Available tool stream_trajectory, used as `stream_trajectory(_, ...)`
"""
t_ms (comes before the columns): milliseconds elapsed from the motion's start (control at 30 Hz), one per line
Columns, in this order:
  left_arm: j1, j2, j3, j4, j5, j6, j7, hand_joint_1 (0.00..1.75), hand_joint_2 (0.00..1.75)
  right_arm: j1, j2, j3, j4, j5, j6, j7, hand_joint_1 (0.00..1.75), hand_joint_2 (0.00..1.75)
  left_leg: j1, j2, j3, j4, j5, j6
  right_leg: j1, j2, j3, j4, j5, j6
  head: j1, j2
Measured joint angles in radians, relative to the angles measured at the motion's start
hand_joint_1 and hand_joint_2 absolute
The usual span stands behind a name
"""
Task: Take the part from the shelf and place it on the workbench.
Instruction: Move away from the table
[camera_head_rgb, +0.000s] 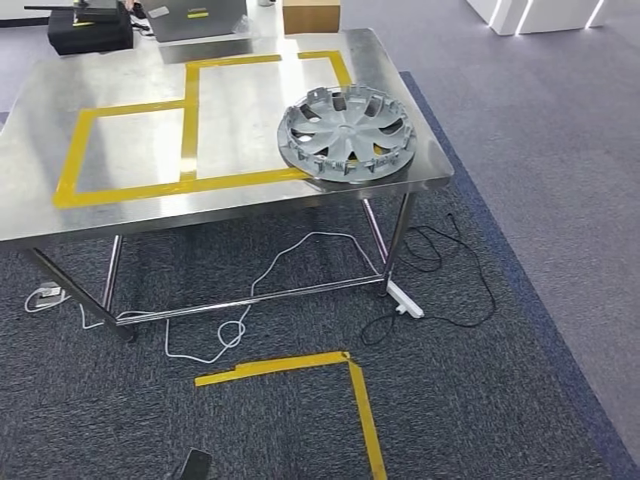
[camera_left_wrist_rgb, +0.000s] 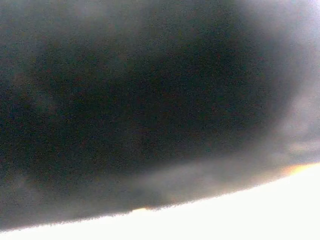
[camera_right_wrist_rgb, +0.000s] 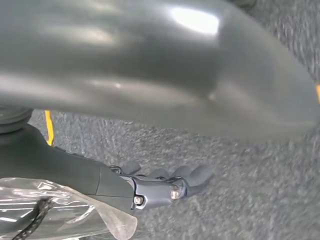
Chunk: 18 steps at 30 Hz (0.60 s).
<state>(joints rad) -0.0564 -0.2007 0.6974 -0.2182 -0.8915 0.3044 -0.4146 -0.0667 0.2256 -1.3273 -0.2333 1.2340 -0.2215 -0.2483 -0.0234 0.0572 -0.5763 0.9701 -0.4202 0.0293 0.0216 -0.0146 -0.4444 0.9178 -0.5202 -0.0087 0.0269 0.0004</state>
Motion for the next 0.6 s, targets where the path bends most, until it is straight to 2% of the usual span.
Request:
stream_trajectory(33,0.001,0.0,0.001,0.0,0.0,0.0,0.0,0.0,0.0,0.0,0.0,0.0,0.0,0.0,0.0,0.0,0.0,0.0,0.002,-0.012,-0.006,0.013,-0.02,-0.007,-0.003,0.0,-0.008,-0.004,0.012,-0.006,0.0,0.0)
stream_trajectory(67,0.003,0.0,0.001,0.0,0.0,0.0,0.0,0.0,0.0,0.0,0.0,0.0,0.0,-0.001,0.0,0.0,0.0,0.0,0.005,-0.026,-0.016,0.041,-0.058,-0.015,-0.006,0.0,-0.016,-0.007,0.025,-0.011,-0.002,0.0)
stream_trajectory(133,0.005,0.001,0.002,0.0,0.0,0.0,0.0,0.0,0.0,-0.002,-0.001,0.0,0.0,-0.001,0.0,0.0,0.0,0.0,0.013,-0.047,-0.041,0.151,-0.163,-0.028,-0.008,0.003,-0.042,-0.002,0.048,-0.017,-0.004,0.0)
stream_trajectory(167,0.005,0.002,0.002,0.0,0.0,0.0,0.0,0.0,0.0,-0.002,-0.001,0.0,0.0,0.0,0.001,0.0,0.0,0.0,0.017,-0.049,-0.052,0.212,-0.199,-0.033,-0.008,0.004,-0.056,0.002,0.058,-0.015,-0.005,0.0)
stream_trajectory(200,0.005,0.003,0.002,0.0,0.0,0.0,0.0,0.0,0.0,-0.001,-0.001,0.0,0.0,0.0,0.002,0.0,0.0,0.0,0.021,-0.049,-0.053,0.26,-0.211,-0.039,-0.01,0.005,-0.076,0.01,0.068,-0.012,-0.004,0.0)
stream_trajectory(233,0.005,0.003,0.002,0.0,0.0,0.0,0.0,0.0,0.0,-0.001,-0.001,0.0,0.0,0.001,0.002,0.0,0.0,0.0,0.025,-0.049,-0.043,0.279,-0.199,-0.044,-0.013,0.005,-0.098,0.02,0.076,-0.008,-0.004,0.0)
stream_trajectory(267,0.005,0.003,0.002,0.0,-0.001,0.0,0.0,0.0,0.0,-0.001,-0.001,0.0,0.0,0.002,0.003,0.0,0.0,0.0,0.03,-0.049,-0.02,0.267,-0.17,-0.049,-0.017,0.006,-0.119,0.032,0.082,-0.004,-0.004,0.0)
stream_trajectory(300,0.005,0.003,0.002,0.0,-0.003,0.0,0.0,0.0,0.0,-0.001,-0.001,0.0,0.0,0.004,0.004,0.0,0.0,0.0,0.035,-0.05,0.017,0.225,-0.137,-0.055,-0.021,0.007,-0.141,0.046,0.089,0.002,-0.005,0.0)
stream_trajectory(333,0.004,0.002,0.002,0.0,-0.004,0.0,0.0,0.0,0.0,-0.001,-0.001,0.0,0.0,0.007,0.004,0.0,0.0,0.0,0.039,-0.053,0.061,0.162,-0.124,-0.06,-0.023,0.008,-0.161,0.059,0.095,0.008,-0.005,0.0)
stream_trajectory(367,0.003,0.002,0.002,0.0,-0.006,0.0,0.0,0.0,0.0,-0.002,-0.002,0.0,0.0,0.01,0.004,0.0,0.0,0.0,0.04,-0.059,0.103,0.095,-0.125,-0.06,-0.025,0.01,-0.177,0.073,0.101,0.015,-0.005,0.0)
stream_trajectory(400,0.003,0.002,0.002,0.0,-0.007,0.001,-0.001,0.0,0.0,-0.002,-0.002,0.0,0.0,0.012,0.005,0.0,0.0,0.0,0.041,-0.064,0.133,0.045,-0.134,-0.057,-0.025,0.012,-0.188,0.082,0.108,0.021,-0.004,0.0)
stream_trajectory(433,0.003,0.001,0.002,0.0,-0.008,0.001,-0.001,0.0,0.0,-0.001,-0.003,0.0,0.0,0.013,0.005,-0.001,0.0,0.0,0.039,-0.068,0.147,0.016,-0.147,-0.053,-0.024,0.013,-0.194,0.087,0.115,0.027,-0.003,0.0)
stream_trajectory(500,0.004,0.001,0.002,0.0,-0.008,0.001,-0.001,0.0,0.0,-0.001,-0.003,0.0,0.0,0.014,0.006,-0.001,0.0,0.0,0.036,-0.069,0.147,0.009,-0.149,-0.044,-0.024,0.014,-0.196,0.088,0.123,0.031,-0.001,0.0)
stream_trajectory(600,0.003,0.001,0.002,0.0,-0.008,0.001,-0.001,0.0,0.0,-0.001,-0.003,0.0,0.0,0.014,0.006,-0.002,0.0,0.0,0.036,-0.069,0.146,0.01,-0.148,-0.043,-0.025,0.014,-0.197,0.088,0.125,0.032,-0.003,0.0)
